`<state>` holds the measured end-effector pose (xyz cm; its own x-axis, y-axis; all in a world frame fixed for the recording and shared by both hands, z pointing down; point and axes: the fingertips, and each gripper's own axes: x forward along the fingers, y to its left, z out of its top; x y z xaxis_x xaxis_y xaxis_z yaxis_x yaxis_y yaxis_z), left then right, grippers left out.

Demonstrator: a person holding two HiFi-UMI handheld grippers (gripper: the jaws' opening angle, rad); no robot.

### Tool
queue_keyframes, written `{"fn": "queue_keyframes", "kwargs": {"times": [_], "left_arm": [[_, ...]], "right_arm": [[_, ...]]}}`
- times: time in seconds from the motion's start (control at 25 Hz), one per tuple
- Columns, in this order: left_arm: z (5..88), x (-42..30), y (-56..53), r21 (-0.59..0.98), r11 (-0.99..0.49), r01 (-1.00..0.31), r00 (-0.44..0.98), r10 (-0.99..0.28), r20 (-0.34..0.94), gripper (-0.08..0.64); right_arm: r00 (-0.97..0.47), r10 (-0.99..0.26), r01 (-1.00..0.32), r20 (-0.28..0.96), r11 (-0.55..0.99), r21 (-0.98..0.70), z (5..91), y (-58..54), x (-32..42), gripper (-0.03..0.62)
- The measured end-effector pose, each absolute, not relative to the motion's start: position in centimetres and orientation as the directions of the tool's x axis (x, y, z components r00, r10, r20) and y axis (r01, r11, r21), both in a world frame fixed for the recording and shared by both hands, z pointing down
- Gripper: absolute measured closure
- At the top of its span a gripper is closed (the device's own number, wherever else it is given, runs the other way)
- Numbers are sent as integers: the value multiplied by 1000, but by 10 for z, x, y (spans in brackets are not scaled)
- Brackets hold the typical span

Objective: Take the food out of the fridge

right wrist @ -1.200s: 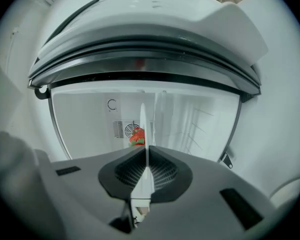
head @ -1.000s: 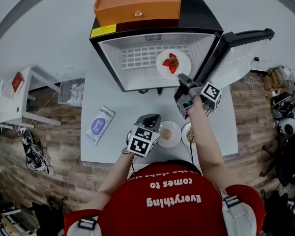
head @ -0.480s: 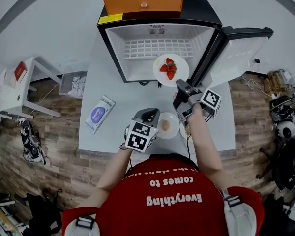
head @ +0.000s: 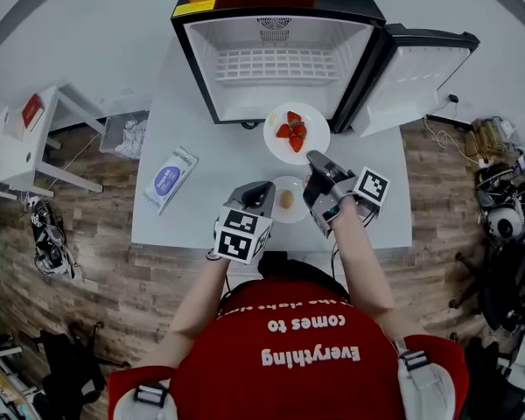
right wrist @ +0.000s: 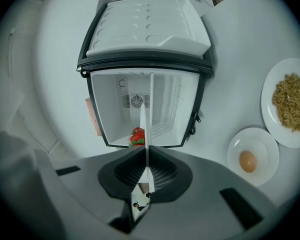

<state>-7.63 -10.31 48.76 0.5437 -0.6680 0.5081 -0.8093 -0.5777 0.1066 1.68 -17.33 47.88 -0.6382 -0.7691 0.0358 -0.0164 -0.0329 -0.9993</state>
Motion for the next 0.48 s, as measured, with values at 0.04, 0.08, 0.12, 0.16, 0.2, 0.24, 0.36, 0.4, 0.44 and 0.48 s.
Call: {"fn": "queue_keyframes", "kwargs": {"times": [0.04,0.08,0.12,0.16,0.2,0.24,0.36,0.4,0.44,0.48], "left_arm": [[488,-76,-97,110,-573,-812,543,-672,503,554],[488,-76,-91,114,-569,-814,543,-676,498,554],[487,-75,-84,118,-566,-816,542,-680,494,554],[487,-74,-77,121,-562,-818,542,-682,490,554],[487,-74,-70,125,-560,-819,542,-685,487,554],[487,-73,-64,127,-557,-820,542,-688,483,554],[487,-70,-47,132,-551,-824,540,-695,474,554],[487,-70,-42,134,-548,-826,539,-697,472,554],[487,-70,-36,136,-545,-827,538,-700,470,554],[488,-70,-31,139,-541,-829,537,-703,467,554]], "right_arm": [[-644,-765,-14,34,-32,-999,480,-163,17,568],[-648,-761,-14,33,-31,-999,481,-154,18,568],[-653,-757,-15,32,-30,-999,482,-144,18,568],[-657,-753,-15,32,-30,-999,483,-134,19,568],[-662,-749,-15,33,-31,-999,485,-124,20,568],[-666,-745,-16,34,-31,-999,486,-115,20,568],[-678,-734,-22,37,-31,-999,490,-89,21,568],[-682,-730,-23,38,-31,-999,491,-80,21,568],[-686,-727,-24,39,-30,-999,492,-72,21,567],[-689,-724,-24,38,-30,-999,492,-64,21,568]]}}
